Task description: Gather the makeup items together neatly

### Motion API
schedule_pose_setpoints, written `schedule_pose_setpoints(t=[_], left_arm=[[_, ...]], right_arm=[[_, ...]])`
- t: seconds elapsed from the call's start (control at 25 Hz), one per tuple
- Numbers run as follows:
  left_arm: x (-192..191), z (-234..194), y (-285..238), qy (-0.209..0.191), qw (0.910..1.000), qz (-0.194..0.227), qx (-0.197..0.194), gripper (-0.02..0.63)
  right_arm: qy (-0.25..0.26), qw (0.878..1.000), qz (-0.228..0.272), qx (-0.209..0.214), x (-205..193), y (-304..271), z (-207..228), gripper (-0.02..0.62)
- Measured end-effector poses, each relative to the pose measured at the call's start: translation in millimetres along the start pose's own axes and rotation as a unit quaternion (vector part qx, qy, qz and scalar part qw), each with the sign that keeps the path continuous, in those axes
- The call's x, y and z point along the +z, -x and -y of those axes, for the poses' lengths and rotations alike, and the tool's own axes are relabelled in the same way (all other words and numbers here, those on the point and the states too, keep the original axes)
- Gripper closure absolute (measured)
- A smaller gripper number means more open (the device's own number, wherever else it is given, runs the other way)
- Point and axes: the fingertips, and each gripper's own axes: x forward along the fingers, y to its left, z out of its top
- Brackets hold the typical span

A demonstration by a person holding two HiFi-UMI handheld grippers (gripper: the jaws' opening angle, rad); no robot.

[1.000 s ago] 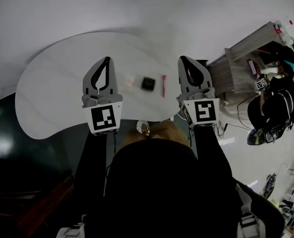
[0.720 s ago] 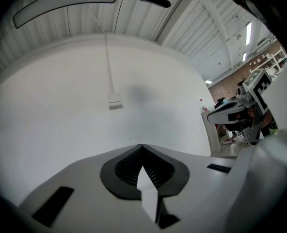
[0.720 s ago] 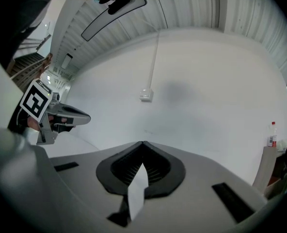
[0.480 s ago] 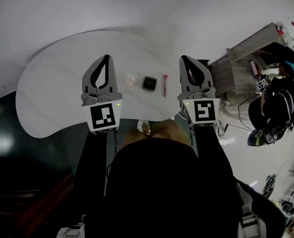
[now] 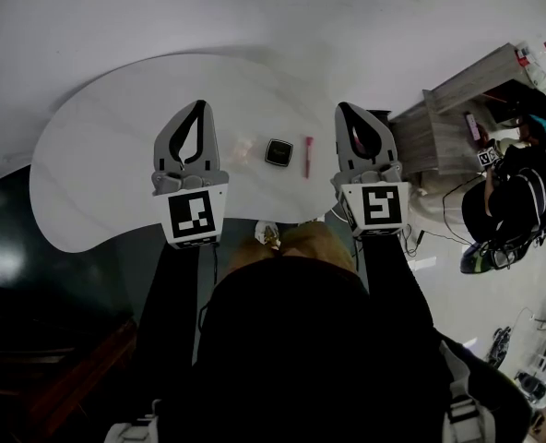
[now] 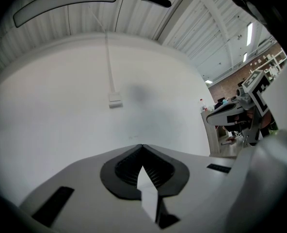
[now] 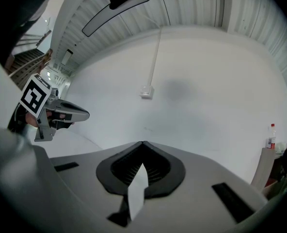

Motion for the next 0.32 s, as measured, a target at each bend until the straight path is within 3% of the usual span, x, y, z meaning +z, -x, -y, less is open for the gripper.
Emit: schedule_pose_setpoints(t=[0.32], left_arm=[[-9.2,0.2,0.9,-0.014,0.9998,-0.011,0.001,0.591]], right_arm=[[0.007,1.0,0.007,0.01,-1.7,0.9,-1.8,0.569]])
